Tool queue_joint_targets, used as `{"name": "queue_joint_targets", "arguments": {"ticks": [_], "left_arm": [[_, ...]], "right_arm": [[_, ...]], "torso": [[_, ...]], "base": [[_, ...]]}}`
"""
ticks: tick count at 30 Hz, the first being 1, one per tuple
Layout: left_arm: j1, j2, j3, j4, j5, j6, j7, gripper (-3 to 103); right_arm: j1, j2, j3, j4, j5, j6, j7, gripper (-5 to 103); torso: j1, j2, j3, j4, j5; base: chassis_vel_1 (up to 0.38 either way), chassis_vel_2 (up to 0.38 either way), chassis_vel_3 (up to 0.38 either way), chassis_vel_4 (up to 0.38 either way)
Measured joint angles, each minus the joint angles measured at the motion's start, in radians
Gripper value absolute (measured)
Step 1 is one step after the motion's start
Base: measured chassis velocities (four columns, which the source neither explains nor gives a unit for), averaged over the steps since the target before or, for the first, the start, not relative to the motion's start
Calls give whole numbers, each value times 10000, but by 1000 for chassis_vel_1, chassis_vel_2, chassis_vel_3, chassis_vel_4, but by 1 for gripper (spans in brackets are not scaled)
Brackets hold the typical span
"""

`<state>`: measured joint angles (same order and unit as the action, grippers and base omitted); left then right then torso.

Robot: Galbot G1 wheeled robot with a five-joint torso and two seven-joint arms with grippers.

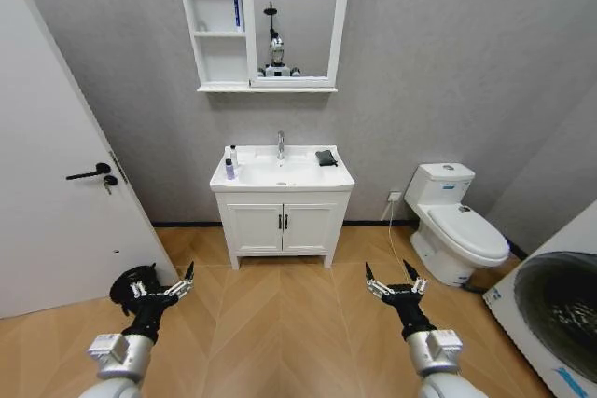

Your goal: Move facial cleanser and shampoo from washbasin to cabinet, then wipe washbasin with towel.

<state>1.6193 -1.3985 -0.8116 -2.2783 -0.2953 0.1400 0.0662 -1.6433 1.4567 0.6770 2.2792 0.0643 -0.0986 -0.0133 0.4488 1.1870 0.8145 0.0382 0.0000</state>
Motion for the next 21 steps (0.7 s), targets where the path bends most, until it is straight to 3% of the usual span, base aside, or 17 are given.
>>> {"name": "queue_joint_targets", "arguments": {"ticks": [6,12,21], "left_arm": [[173,-179,-15,-432,510,87,-285,100],[665,-314,-170,-844,346,190,-379,100],[426,-161,-177,-775,277,240,-352,100]], "right_arm": [[110,-6,34,-21,-11,-11,5,100],[26,108,-3,434,-91,-246,-8,100],[-66,297,-37,833,-233,-405,-109,100]], "torso": [[0,-1,0,-1,0],[-1,0,0,1,0],[0,0,0,-2,0]], "base": [[0,0,0,0],[0,0,0,0],[0,0,0,0]]}}
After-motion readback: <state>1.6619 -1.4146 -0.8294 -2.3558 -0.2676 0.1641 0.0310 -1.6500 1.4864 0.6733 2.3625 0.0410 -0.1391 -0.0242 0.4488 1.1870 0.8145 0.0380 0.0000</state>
